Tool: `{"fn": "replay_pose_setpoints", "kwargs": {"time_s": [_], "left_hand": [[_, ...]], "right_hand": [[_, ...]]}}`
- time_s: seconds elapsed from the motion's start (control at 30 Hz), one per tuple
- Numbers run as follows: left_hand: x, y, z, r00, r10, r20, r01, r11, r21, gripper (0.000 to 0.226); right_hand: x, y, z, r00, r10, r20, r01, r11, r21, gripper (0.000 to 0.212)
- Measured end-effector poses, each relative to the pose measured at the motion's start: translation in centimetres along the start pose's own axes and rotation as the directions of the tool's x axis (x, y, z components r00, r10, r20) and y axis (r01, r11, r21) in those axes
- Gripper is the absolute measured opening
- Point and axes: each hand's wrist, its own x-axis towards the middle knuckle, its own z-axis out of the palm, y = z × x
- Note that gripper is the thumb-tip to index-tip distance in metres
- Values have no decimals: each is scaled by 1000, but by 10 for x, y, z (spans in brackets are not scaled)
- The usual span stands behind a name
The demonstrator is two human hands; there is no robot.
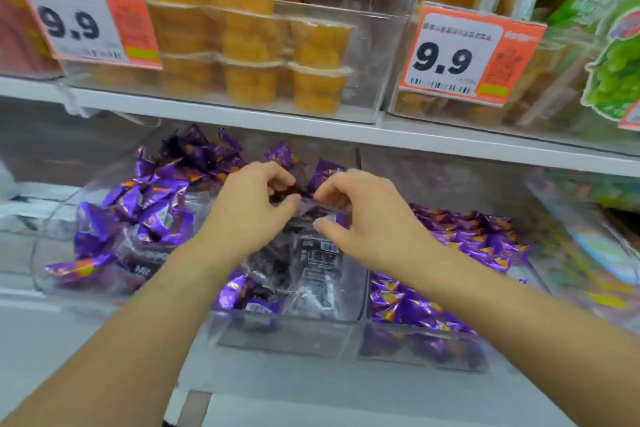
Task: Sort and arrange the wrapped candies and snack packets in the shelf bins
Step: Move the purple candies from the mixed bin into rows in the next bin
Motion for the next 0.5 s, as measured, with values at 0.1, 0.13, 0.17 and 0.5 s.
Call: {"fn": "replay_pose_setpoints", "kwargs": {"time_s": [0.1, 0.13, 0.17, 0.5], "left_hand": [[7, -11, 17, 981, 13, 193, -23, 999, 49, 41], [9, -13, 22, 973, 16, 231, -32, 997, 64, 45], [11, -14, 26, 969, 14, 248, -36, 996, 85, 47], [26, -16, 18, 930, -67, 362, 53, 997, 47, 33]], "right_hand": [[50, 20, 14, 987, 104, 123, -65, 954, -292, 54], [62, 26, 17, 976, 144, 163, -79, 933, -350, 65], [72, 31, 19, 965, 166, 204, -75, 917, -392, 76], [117, 45, 13, 837, 132, 531, 155, 874, -461, 69]]}}
